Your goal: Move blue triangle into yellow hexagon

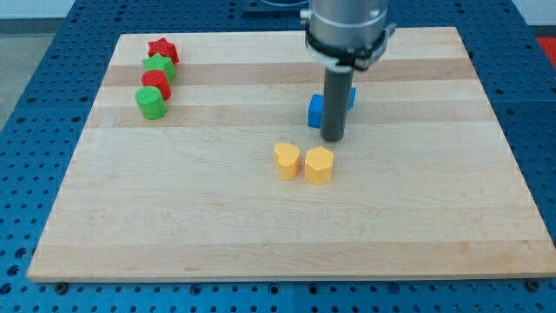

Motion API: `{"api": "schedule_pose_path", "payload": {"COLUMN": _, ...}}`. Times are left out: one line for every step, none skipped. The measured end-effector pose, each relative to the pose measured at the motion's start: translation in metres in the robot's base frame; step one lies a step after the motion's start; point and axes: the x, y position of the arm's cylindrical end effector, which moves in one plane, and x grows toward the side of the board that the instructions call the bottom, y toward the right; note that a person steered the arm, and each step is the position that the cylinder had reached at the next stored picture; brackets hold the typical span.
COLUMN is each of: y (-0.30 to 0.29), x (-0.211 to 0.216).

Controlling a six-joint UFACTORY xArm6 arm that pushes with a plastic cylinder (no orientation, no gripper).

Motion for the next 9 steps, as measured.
{"api": "schedule_pose_path", "payload": {"y": 0.043, "x": -0.004}}
{"api": "schedule_pose_path", "payload": {"y": 0.077, "x": 0.029}}
{"api": "schedule_pose_path", "payload": {"y": 0.089, "x": 0.037}}
{"api": "schedule_pose_path", "payload": {"y": 0.089, "x": -0.059}}
{"api": "schedule_pose_path", "payload": {"y": 0.055, "x": -0.126}}
{"api": "schedule_pose_path", "payload": {"y": 0.020, "x": -0.125}}
{"api": "schedule_pose_path", "payload": {"y": 0.014, "x": -0.098}}
{"api": "schedule_pose_path", "payload": {"y": 0.014, "x": -0.068}}
{"api": "schedule_pose_path", "payload": {"y": 0.013, "x": -0.044}}
